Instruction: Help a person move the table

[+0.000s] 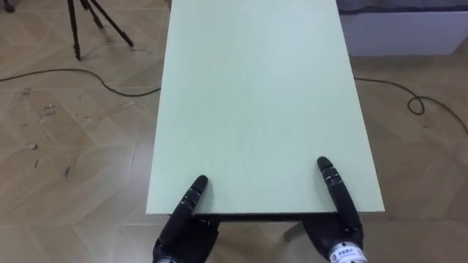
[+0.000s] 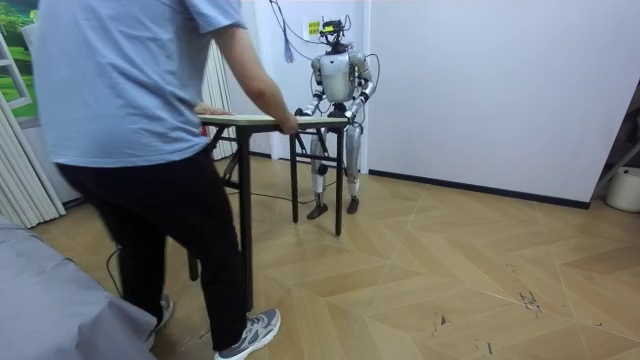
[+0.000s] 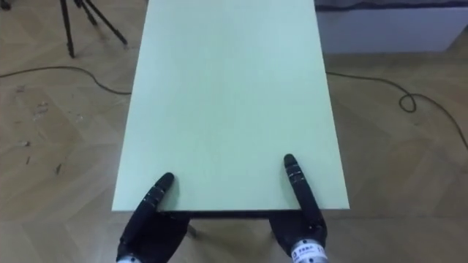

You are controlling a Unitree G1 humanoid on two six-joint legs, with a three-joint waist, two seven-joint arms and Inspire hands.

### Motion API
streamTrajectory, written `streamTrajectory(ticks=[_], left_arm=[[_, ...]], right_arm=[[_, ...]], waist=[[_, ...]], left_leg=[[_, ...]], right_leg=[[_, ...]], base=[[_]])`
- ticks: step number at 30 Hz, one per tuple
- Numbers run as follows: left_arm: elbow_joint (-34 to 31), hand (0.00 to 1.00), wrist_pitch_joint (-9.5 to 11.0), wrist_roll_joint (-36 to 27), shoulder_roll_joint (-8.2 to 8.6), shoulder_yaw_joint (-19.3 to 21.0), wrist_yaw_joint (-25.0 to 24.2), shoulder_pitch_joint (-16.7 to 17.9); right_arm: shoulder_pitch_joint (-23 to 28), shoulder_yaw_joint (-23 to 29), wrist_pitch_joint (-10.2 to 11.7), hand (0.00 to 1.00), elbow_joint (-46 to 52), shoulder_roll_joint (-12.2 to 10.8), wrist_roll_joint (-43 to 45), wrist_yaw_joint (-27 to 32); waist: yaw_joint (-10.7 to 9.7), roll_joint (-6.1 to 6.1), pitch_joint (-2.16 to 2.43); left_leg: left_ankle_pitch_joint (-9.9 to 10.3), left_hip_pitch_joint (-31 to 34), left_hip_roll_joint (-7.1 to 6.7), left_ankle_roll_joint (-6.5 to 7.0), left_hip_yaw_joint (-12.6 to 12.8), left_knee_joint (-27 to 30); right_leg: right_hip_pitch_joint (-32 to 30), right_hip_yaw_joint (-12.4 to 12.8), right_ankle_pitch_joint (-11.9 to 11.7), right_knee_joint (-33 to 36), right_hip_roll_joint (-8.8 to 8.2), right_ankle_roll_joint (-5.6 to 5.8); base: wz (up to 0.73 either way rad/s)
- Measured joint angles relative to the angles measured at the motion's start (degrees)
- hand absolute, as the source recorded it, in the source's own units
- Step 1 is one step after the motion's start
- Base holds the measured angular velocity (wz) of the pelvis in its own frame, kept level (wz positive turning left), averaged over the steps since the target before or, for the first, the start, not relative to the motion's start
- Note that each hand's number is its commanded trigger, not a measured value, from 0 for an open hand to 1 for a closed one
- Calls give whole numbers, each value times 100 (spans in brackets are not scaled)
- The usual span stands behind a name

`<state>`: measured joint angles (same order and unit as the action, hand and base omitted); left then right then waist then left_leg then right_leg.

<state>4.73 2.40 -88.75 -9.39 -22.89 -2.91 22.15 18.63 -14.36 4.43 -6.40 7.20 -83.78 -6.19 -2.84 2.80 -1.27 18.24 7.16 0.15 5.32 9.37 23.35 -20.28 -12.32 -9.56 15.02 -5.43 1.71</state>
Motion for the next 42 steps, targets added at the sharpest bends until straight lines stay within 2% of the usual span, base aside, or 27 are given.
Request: streamTrajectory(ticks=[1, 2, 4, 5, 8, 10, 13, 14, 16, 18, 20, 21, 24, 26, 27, 28, 30, 31, 32, 33, 34, 35, 36, 37, 38, 40, 42], left_arm=[[0, 100, -4, -9, -20, 0, 0, 3], [12, 100, -58, -18, -44, -14, 0, 1], [9, 100, -62, 33, -122, -108, 2, 13], [-11, 100, -59, 60, -134, -104, 1, 58], [-24, 100, -64, 68, -101, -91, 1, 78], [-45, 100, -64, 85, -63, -51, 1, 66], [-228, 100, -32, 107, -76, 61, 1, 54], [-239, 100, -32, 110, -94, 101, 1, -3], [-283, 100, -21, 138, -116, 129, 1, -94], [-320, 100, 9, 150, -164, 165, 1, -167], [-330, 100, 32, 150, -216, 238, 1, -237], [-330, 100, 47, 164, -201, 251, 1, -237], [-334, 100, 52, 227, -238, 195, 2, -175], [-333, 100, 53, 242, -270, 148, 7, -146], [-333, 100, 55, 220, -273, 137, 7, -131], [-331, 100, 55, 211, -277, 118, 7, -95], [-302, 100, 54, 204, -278, 98, 7, -85], [-292, 100, 54, 209, -297, 101, 8, -109], [-290, 100, 52, 199, -330, 116, 7, -172], [-278, 100, 52, 190, -321, 134, 7, -196], [-272, 100, 104, 178, -295, 142, -26, -150], [-272, 100, 133, 128, -261, 118, -36, -15], [-272, 100, 136, 77, -231, 106, -36, 37], [-272, 100, 136, 43, -202, 73, -39, 119], [-271, 100, 139, 55, -140, 79, -51, 185], [-270, 100, 144, 73, -76, 82, -51, 221], [-276, 100, 142, 86, -43, 94, -51, 215]], right_arm=[[2, 20, -39, 100, -1, -12, 15, 0], [115, 44, -48, 100, 26, -29, 4, 0], [337, 56, -13, 100, 114, -50, -80, 0], [370, 51, -25, 100, 116, -53, -148, -1], [376, -31, 42, 100, 131, -23, -179, -1], [319, -62, 99, 100, 132, -14, -181, -1], [103, -188, 177, 100, 132, -8, -232, -19], [5, -207, 190, 100, 131, 4, -235, -20], [-94, -205, 186, 100, 131, -27, -237, -20], [-195, -195, 186, 100, 112, -64, -239, -20], [-306, -230, 200, 100, 28, -205, -229, -16], [-320, -225, 203, 100, 14, -224, -230, -12], [-155, -226, 201, 100, -11, -246, -346, -36], [-83, -220, 202, 100, -13, -251, -360, -53], [-79, -220, 201, 100, -14, -240, -361, -52], [-63, -205, 188, 100, -20, -206, -364, -52], [-57, -225, 238, 100, -73, -221, -366, -52], [-67, -224, 249, 100, -94, -248, -350, -52], [-106, -215, 250, 100, -94, -274, -352, -55], [-142, -203, 239, 100, -107, -280, -342, -59], [-206, -209, 220, 100, -180, -301, -316, -93], [-206, -244, 204, 100, -193, -216, -290, -80], [-208, -257, 176, 100, -192, -168, -288, -70], [-208, -309, 168, 100, -193, -121, -287, -67], [-204, -312, 170, 100, -192, -99, -237, -68], [-202, -289, 179, 100, -181, -80, -129, -71], [-219, -289, 191, 100, -127, -35, -112, -70]], waist=[[-5, -4, -3], [-104, -44, 5], [-155, -142, 47], [-150, -233, 79], [34, -406, 60], [163, -506, 41], [253, -639, 50], [271, -658, 49], [344, -680, 47], [481, -691, 39], [648, -743, 30], [678, -749, 30], [650, -697, 21], [640, -664, 24], [629, -644, 30], [615, -585, 54], [634, -485, 50], [658, -445, 55], [741, -423, 44], [732, -446, 21], [755, -527, -40], [850, -531, -45], [896, -512, -46], [933, -465, -57], [866, -408, -86], [644, -295, -93], [547, -156, -88]], left_leg=[[-38, 56, 6, 50, 126, 19], [-104, 118, 0, 128, 355, 34], [-220, 131, -20, 211, 684, -45], [-302, 157, -88, 271, 832, -85], [-457, 318, -268, 391, 1046, -69], [-574, 513, -305, 433, 1191, -43], [-831, 1073, -260, 465, 1391, 59], [-942, 1335, -206, 480, 1434, 152], [-1127, 1673, -32, 460, 1462, 250], [-1388, 1917, 204, 412, 1475, 181], [-1682, 2097, 467, 251, 1458, 76], [-1770, 2123, 519, 246, 1452, 36], [-2169, 2139, 656, -44, 1211, -245], [-2433, 2149, 752, -406, 1089, -495], [-2496, 2149, 783, -472, 1082, -556], [-2648, 2145, 826, -461, 1034, -687], [-2950, 2109, 861, -463, 907, -906], [-3220, 2062, 886, -799, 818, -1211], [-3687, 2002, 883, -1434, 571, -1618], [-3788, 2031, 904, -1585, 384, -1588], [-3271, 2130, 887, -1041, 272, -699], [-2418, 2128, 919, -554, 270, 368], [-2029, 2116, 955, -537, 251, 928], [-1418, 2042, 1019, -576, 192, 1834], [-991, 1843, 1026, -638, 11, 2502], [-582, 1388, 1044, -766, -258, 3066], [-425, 778, 1227, -854, -331, 3142]], right_leg=[[-17, 45, 24, 85, -62, 141], [-123, 85, 630, 977, -297, 249], [-176, 129, 1489, 2713, -652, 200], [-112, 274, 1806, 3681, -828, 277], [681, 596, 2116, 4567, -1061, 341], [1272, 691, 2168, 4343, -1049, 376], [2068, 694, 2323, 2883, -922, 429], [2264, 763, 2804, 2151, -824, 460], [2361, 756, 3169, 1411, -592, 413], [2318, 780, 3266, 876, -355, 345], [2186, 700, 3352, 516, -106, 205], [2162, 661, 3392, 453, -52, 194], [2121, 353, 3347, 453, 225, -27], [2041, 188, 3278, 480, 398, -157], [2012, 180, 3241, 484, 461, -176], [1961, 171, 3173, 506, 561, -187], [1895, 118, 3148, 609, 708, -250], [1814, 104, 3092, 615, 821, -343], [1660, 94, 2961, 592, 920, -475], [1589, 23, 2910, 603, 859, -549], [1519, -115, 2907, 743, 710, -594], [1521, -200, 2920, 809, 556, -644], [1516, -230, 2890, 813, 500, -640], [1514, -354, 2818, 797, 421, -605], [1513, -444, 2753, 794, 408, -571], [1470, -646, 2743, 822, 424, -585], [1308, -715, 2738, 980, 472, -593]], base=[[39], [61], [58], [15], [-25], [-31], [-27], [-12], [-13], [-29], [-39], [-19], [27], [24], [7], [9], [15], [8], [-3], [-22], [-47], [-54], [-62], [-32], [-8], [42], [30]])
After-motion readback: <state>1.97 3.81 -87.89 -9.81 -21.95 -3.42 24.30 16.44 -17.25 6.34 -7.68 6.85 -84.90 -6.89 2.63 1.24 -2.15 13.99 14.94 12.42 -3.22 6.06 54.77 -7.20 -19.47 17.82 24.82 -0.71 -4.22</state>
